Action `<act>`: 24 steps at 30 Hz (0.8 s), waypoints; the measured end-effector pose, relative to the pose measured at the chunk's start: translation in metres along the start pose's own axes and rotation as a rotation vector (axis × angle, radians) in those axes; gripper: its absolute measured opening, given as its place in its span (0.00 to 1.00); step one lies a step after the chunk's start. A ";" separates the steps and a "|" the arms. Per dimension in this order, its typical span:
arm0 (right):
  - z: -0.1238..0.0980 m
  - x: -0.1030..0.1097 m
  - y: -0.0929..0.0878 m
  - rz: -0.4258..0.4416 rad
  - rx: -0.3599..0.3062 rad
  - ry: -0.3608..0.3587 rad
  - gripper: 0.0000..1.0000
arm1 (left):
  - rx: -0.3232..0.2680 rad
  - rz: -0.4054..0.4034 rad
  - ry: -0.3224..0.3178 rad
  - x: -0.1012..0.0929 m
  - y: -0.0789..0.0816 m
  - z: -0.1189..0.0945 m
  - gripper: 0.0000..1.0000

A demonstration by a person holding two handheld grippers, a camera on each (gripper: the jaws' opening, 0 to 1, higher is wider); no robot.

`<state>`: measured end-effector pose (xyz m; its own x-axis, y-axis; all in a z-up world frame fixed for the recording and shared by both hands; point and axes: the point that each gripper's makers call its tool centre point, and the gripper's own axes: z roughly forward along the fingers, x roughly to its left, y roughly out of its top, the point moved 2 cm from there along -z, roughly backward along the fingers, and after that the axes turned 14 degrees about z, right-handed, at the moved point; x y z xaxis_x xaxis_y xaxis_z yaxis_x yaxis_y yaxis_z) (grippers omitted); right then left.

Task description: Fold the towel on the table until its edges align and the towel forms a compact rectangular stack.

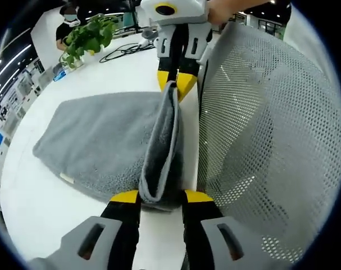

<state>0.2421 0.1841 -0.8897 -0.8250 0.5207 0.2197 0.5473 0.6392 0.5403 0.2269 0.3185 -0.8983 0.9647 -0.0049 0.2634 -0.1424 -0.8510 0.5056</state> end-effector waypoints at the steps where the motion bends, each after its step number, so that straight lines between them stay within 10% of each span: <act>1: 0.000 0.000 0.000 0.006 0.001 0.000 0.06 | 0.001 -0.013 0.004 0.001 0.000 0.000 0.26; 7: 0.000 0.005 -0.001 0.018 0.000 0.003 0.06 | 0.024 -0.016 0.070 0.013 -0.004 -0.001 0.08; 18: -0.019 0.016 0.006 0.037 -0.024 0.056 0.05 | -0.071 -0.280 -0.028 0.022 0.012 -0.035 0.06; 24: -0.031 0.030 0.017 0.029 -0.045 0.098 0.05 | -0.100 -0.294 -0.048 0.027 0.016 -0.052 0.06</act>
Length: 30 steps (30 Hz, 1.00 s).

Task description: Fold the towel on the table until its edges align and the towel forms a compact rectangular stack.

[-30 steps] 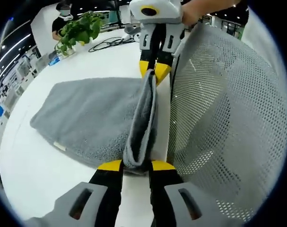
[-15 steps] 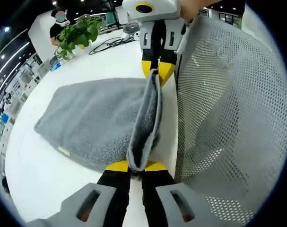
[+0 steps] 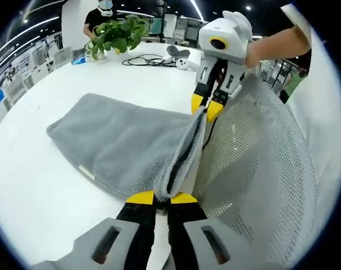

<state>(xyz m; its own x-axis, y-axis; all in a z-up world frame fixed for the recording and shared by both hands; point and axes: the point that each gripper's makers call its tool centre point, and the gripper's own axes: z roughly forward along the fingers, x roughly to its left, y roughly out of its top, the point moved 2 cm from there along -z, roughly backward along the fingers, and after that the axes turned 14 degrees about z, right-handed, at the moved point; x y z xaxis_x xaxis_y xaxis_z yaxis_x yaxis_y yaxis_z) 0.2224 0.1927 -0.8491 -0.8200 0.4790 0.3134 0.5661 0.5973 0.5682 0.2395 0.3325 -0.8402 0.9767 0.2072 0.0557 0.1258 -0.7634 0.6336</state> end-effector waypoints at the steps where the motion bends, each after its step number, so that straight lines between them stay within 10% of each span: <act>1: 0.000 0.002 0.000 -0.009 0.007 0.005 0.05 | 0.000 -0.007 -0.008 0.000 0.000 -0.001 0.06; 15: -0.028 0.035 0.009 0.052 0.034 0.166 0.05 | -0.075 -0.123 -0.156 -0.015 0.027 -0.041 0.06; 30: -0.060 -0.025 0.082 0.030 -0.163 -0.097 0.05 | -0.130 -0.108 0.084 0.066 0.059 -0.050 0.07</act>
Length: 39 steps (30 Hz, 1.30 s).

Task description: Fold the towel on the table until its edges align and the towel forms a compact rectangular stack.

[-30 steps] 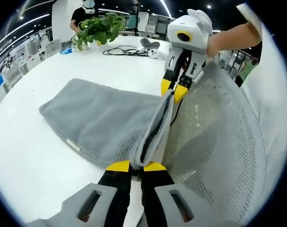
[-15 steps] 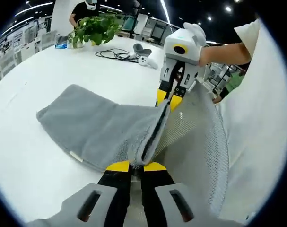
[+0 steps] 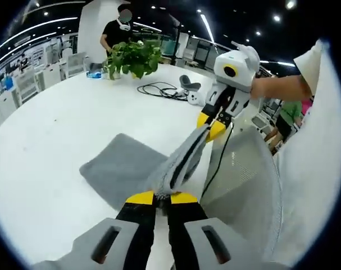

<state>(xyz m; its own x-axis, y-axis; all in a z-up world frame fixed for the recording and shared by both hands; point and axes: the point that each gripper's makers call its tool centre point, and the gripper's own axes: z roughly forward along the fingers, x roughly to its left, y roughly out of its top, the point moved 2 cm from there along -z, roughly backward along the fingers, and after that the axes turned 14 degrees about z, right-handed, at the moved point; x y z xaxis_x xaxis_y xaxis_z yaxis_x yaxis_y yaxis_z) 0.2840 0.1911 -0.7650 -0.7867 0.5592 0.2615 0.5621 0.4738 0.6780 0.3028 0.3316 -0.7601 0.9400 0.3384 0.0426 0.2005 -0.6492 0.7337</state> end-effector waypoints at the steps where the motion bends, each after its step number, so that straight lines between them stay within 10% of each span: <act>1: 0.001 -0.001 0.002 -0.003 0.000 -0.009 0.05 | 0.004 0.002 0.006 0.002 0.000 0.001 0.07; 5: 0.007 -0.013 0.012 -0.040 -0.012 -0.121 0.05 | 0.033 0.006 0.067 0.016 0.000 0.011 0.07; 39: 0.080 -0.113 0.024 -0.113 0.026 -0.314 0.07 | 0.123 0.022 0.251 0.081 -0.027 0.059 0.08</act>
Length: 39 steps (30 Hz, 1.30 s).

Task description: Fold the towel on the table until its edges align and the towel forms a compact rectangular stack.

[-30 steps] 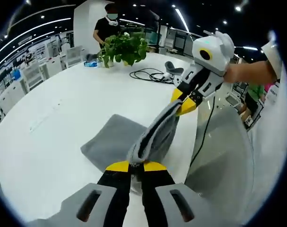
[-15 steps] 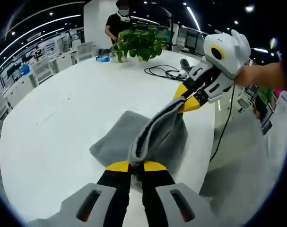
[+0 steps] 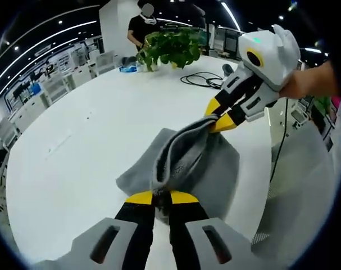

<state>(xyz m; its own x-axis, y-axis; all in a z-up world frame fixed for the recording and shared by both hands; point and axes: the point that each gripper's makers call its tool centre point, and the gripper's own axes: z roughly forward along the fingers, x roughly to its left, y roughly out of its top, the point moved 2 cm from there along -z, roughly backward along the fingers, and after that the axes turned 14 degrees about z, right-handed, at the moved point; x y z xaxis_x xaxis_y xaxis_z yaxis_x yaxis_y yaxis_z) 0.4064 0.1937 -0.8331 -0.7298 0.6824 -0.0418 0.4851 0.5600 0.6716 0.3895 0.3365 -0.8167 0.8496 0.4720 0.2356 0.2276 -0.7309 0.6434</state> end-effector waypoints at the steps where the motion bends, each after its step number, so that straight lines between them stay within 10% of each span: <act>1: 0.002 -0.001 -0.001 0.000 0.002 -0.001 0.07 | 0.001 0.002 0.001 0.001 -0.001 0.002 0.08; 28: 0.034 -0.016 -0.003 -0.074 0.060 0.012 0.13 | 0.075 -0.048 0.011 0.014 -0.020 0.036 0.11; 39: 0.015 -0.024 0.015 0.009 -0.079 -0.058 0.19 | 0.012 -0.001 0.091 0.028 -0.009 0.023 0.17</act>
<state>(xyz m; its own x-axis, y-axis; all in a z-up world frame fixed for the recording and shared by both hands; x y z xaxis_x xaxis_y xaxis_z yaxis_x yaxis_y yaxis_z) 0.4384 0.1923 -0.8333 -0.6953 0.7146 -0.0762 0.4506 0.5161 0.7285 0.4227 0.3447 -0.8328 0.8028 0.5150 0.3004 0.2347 -0.7362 0.6348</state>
